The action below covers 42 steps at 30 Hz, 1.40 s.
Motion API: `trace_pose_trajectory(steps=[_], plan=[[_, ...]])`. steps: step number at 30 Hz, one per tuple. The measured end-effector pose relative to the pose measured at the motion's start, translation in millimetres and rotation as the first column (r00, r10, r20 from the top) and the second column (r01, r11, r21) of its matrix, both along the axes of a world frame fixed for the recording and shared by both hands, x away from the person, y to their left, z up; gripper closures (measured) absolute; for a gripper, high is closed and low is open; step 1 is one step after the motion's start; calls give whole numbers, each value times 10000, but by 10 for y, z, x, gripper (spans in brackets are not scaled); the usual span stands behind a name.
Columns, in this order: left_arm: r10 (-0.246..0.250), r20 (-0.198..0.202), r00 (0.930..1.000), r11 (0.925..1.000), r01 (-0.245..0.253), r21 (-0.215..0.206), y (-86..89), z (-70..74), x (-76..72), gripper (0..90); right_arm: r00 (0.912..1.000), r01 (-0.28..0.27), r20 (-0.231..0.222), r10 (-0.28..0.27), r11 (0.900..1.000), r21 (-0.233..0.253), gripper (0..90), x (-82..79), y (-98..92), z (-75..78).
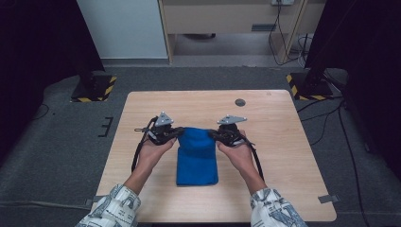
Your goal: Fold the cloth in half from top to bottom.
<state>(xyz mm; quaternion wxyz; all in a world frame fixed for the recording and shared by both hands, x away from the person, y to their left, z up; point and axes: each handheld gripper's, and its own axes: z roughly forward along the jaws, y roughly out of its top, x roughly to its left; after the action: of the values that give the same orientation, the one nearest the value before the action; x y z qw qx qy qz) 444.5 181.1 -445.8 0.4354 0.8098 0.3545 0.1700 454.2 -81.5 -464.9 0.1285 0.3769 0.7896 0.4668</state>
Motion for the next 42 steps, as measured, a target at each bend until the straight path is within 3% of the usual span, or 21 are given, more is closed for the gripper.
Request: trace_pose_trajectory(steps=[22,33,42], plan=[[-439,-122,9990,9990,438,-97,13,-63,-232,852,9994,-326,-88,327,9994,87,859,-227,-59,-89],[-469,-160,9988,9982,463,-374,72,-86,-321,849,9985,-538,-67,539,9985,110,852,-307,-31,-82],[-629,-385,9973,9974,615,-366,70,-197,-395,844,9970,-726,-255,725,9974,-23,836,-407,-46,-189]])
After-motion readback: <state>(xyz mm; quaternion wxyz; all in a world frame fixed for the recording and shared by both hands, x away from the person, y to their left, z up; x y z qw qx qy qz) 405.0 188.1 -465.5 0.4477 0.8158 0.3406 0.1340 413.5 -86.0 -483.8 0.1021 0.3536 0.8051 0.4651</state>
